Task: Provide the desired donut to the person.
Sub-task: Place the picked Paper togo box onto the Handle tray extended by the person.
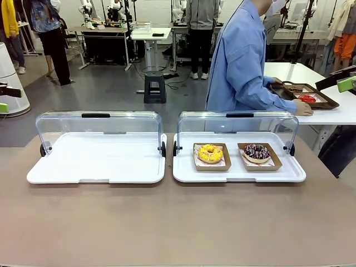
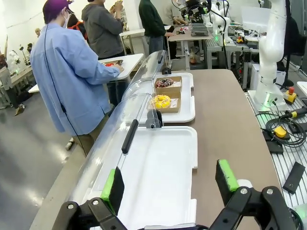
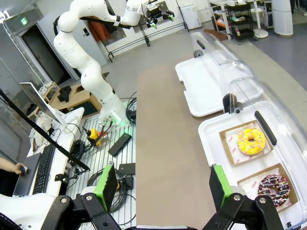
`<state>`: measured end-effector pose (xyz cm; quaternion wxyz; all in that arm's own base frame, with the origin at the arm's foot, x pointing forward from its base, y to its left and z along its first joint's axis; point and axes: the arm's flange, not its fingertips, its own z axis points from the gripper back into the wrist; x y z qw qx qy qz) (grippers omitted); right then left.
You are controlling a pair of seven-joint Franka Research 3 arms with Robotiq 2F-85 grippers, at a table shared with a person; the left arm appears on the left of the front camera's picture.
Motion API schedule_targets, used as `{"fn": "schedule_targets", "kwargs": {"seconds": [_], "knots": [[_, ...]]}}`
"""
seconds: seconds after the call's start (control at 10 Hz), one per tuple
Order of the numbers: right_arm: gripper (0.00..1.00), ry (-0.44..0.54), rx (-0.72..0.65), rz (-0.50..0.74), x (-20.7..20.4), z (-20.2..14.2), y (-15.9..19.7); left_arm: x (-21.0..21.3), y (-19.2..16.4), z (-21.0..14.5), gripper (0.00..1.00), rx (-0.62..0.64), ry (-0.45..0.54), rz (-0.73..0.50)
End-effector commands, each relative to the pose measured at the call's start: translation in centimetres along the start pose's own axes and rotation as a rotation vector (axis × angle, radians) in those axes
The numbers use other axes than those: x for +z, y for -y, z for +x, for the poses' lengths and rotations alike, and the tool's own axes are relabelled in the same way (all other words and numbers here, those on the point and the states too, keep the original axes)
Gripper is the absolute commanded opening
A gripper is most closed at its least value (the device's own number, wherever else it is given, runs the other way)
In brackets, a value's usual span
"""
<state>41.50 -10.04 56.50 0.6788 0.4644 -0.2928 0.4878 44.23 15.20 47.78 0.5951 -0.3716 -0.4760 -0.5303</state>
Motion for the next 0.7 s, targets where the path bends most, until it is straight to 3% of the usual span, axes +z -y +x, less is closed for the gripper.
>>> {"fn": "schedule_targets", "kwargs": {"seconds": [0.0,0.6], "knots": [[1.00,0.010,0.012,0.009,-0.14,0.15,-0.08,0.08,0.06,0.02,1.00,-0.004,0.002,0.002],[1.00,0.010,0.012,0.009,-0.14,0.15,-0.08,0.08,0.06,0.02,1.00,-0.004,0.002,0.002]]}}
